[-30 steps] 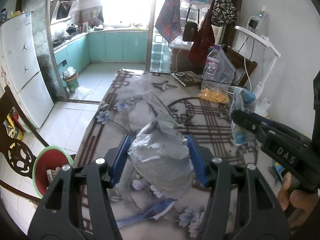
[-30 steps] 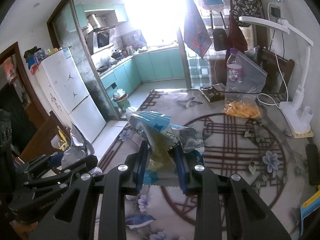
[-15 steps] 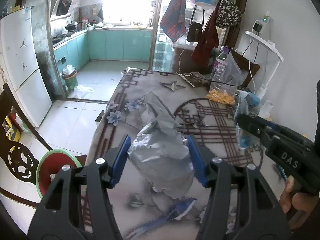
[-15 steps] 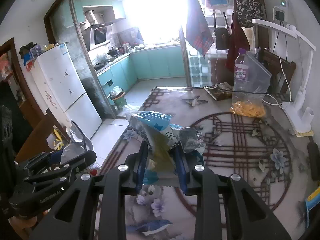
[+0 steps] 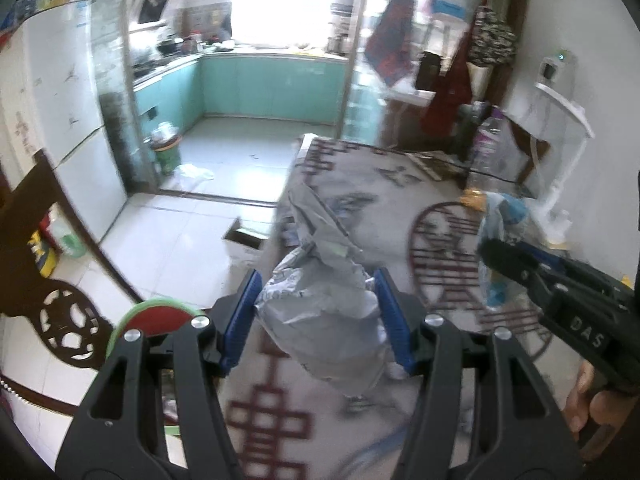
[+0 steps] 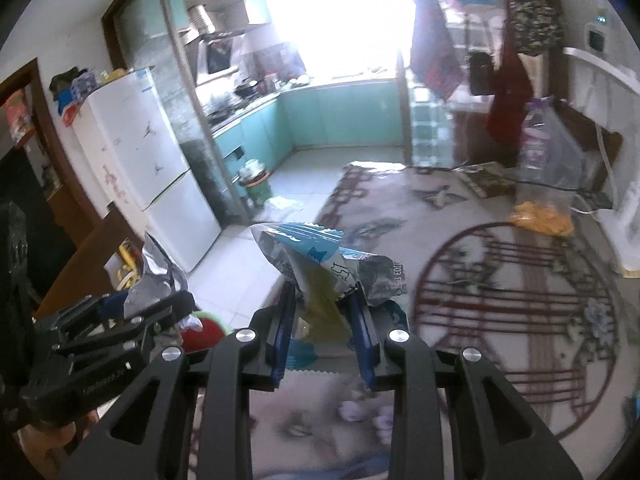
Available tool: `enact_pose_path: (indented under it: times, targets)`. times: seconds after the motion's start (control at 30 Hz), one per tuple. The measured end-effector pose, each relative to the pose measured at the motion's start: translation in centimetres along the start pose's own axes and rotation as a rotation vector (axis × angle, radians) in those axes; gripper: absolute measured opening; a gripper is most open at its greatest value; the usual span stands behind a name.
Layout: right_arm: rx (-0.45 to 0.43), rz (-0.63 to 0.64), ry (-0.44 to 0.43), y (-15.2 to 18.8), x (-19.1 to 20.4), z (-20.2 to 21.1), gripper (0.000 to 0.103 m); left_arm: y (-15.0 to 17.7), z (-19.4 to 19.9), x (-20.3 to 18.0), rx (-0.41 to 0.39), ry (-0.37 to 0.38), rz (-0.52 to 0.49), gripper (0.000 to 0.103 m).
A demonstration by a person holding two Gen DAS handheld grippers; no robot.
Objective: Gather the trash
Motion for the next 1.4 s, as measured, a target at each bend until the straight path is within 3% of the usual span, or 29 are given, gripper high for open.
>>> enact_pose_path:
  times: [0.23, 0.4, 0.6, 0.67, 0.7, 0.73, 0.77, 0.9, 1.1, 1.2, 1.3, 1.4]
  targets:
    - [0.144, 0.053, -0.152, 3.1, 8.5, -6.1, 0.029, 2.6, -0.6, 11.3, 0.061, -0.182, 0.096, 0.056]
    - [0.249, 0.126, -0.23, 6.0, 14.1, -10.0, 0.029, 5.2, -0.5, 17.7, 0.114, -0.27, 0.169, 0.056]
    - [0.319, 0.178, -0.274, 7.6, 18.0, -13.3, 0.029, 6.7, -0.3, 22.0, 0.143, -0.318, 0.226, 0.056]
    - [0.33, 0.18, -0.317, 7.5, 19.1, -13.8, 0.039, 6.9, -0.5, 22.7, 0.151, -0.319, 0.245, 0.061]
    - [0.322, 0.186, -0.318, 7.4, 19.5, -14.0, 0.047, 6.9, -0.5, 23.0, 0.153, -0.318, 0.252, 0.067]
    - [0.302, 0.19, -0.312, 7.1, 19.6, -13.9, 0.061, 6.8, -0.4, 23.3, 0.145, -0.324, 0.264, 0.082]
    - [0.274, 0.194, -0.311, 6.6, 19.7, -13.6, 0.062, 6.7, -0.2, 23.5, 0.132, -0.327, 0.272, 0.088]
    - [0.227, 0.231, -0.308, 5.6, 19.1, -12.3, 0.062, 5.9, 0.0, 23.3, 0.105, -0.325, 0.281, 0.091]
    - [0.094, 0.174, -0.263, 2.8, 15.2, -8.5, 0.08, 3.8, 0.8, 19.9, 0.045, -0.323, 0.222, 0.096]
    - [-0.042, 0.151, -0.219, 0.4, 11.9, -4.8, 0.095, 2.2, 1.9, 17.0, -0.013, -0.324, 0.2, 0.098]
    - [-0.191, 0.162, -0.174, -1.4, 8.6, -0.4, 0.096, 0.7, 3.3, 13.4, -0.073, -0.335, 0.187, 0.098]
    - [-0.273, 0.187, -0.08, -2.4, 4.9, 3.1, 0.096, -0.6, 4.9, 8.9, -0.145, -0.337, 0.164, 0.098]
Point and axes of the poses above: each gripper's, at about its wrist camera, not at the fingertips, and z roughly against the way its jaws point, x to its left, y to its underside, the point moved 6 cm from there along -z, roughly the way its jaws point, and after that the axes turned 6 degrees about -x, right-handed, at the moved point
